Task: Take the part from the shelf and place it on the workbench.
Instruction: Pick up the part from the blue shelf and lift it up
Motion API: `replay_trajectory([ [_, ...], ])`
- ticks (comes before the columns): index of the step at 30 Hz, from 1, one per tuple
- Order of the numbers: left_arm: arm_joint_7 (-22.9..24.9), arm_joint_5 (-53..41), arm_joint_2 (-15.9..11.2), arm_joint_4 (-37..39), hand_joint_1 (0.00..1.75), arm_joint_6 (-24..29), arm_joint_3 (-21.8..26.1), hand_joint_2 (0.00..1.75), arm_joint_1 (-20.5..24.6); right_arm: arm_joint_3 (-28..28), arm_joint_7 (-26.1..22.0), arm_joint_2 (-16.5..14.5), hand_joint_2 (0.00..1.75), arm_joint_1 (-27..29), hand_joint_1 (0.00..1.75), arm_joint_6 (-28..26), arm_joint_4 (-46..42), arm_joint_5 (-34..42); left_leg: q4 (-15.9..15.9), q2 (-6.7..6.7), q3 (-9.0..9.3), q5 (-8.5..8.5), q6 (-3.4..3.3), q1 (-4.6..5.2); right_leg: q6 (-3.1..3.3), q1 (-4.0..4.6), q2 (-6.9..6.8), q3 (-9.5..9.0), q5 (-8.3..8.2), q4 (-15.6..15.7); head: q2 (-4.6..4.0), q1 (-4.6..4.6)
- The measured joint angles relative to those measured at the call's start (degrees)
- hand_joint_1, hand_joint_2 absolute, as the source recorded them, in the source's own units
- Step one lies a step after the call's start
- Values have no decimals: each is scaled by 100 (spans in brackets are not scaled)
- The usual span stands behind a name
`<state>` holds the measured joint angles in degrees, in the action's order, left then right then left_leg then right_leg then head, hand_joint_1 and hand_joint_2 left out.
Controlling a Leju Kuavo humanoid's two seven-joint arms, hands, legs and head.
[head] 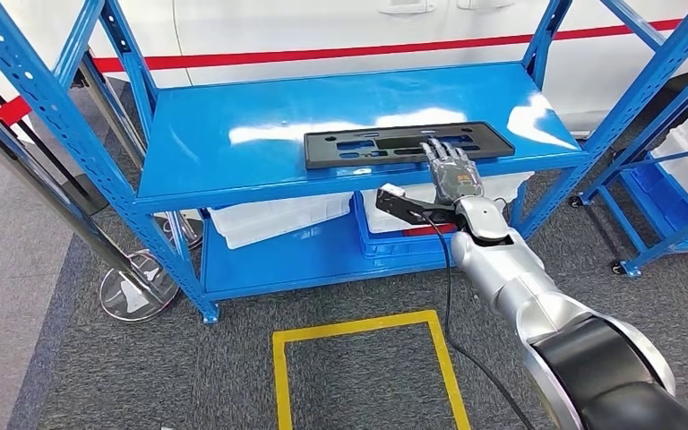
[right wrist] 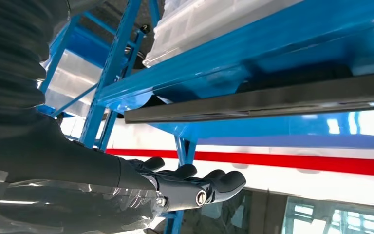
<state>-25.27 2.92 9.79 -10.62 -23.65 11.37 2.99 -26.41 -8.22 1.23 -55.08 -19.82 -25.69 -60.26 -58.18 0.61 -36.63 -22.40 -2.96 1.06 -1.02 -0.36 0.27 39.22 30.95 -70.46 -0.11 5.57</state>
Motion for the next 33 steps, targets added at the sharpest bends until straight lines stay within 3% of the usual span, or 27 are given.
replay_trajectory([
  [2, 0, -1, 12, 0, 0, 13, 0, 0, 3, -2, 0, 4, 175, -11, 0, -4, -9, 0, -13, 0, 66, -56, 3, 38, 130, 82, -12, -259, -482, 783, -1, -1],
  [3, 0, 1, 19, 0, 0, 25, 1, 0, 10, -3, 0, 4, 175, -19, 0, -8, -15, 0, -18, -2, 75, -72, 12, 46, 172, 111, -20, -355, -601, 1044, 0, -1],
  [4, 1, 2, 24, 0, 0, 37, 1, 0, 15, -5, 0, 4, 175, -24, 0, -11, -24, 0, -25, -5, 71, -87, 11, 50, 174, 127, -26, -399, -634, 1175, 0, -2],
  [7, 5, 1, 25, 0, 0, 53, 2, 0, 18, -20, 2, 5, 175, -22, 0, -18, -39, 0, -34, -19, 64, -107, 2, 43, 115, 127, -11, -413, -635, 1224, 0, -1],
  [33, 122, -61, 22, 0, 0, 82, 2, 0, 57, -243, 182, -127, 175, -210, 0, 442, -71, -164, -12, -19, 78, -97, 25, 56, 133, 110, -7, -422, -630, 1217, 0, 0],
])
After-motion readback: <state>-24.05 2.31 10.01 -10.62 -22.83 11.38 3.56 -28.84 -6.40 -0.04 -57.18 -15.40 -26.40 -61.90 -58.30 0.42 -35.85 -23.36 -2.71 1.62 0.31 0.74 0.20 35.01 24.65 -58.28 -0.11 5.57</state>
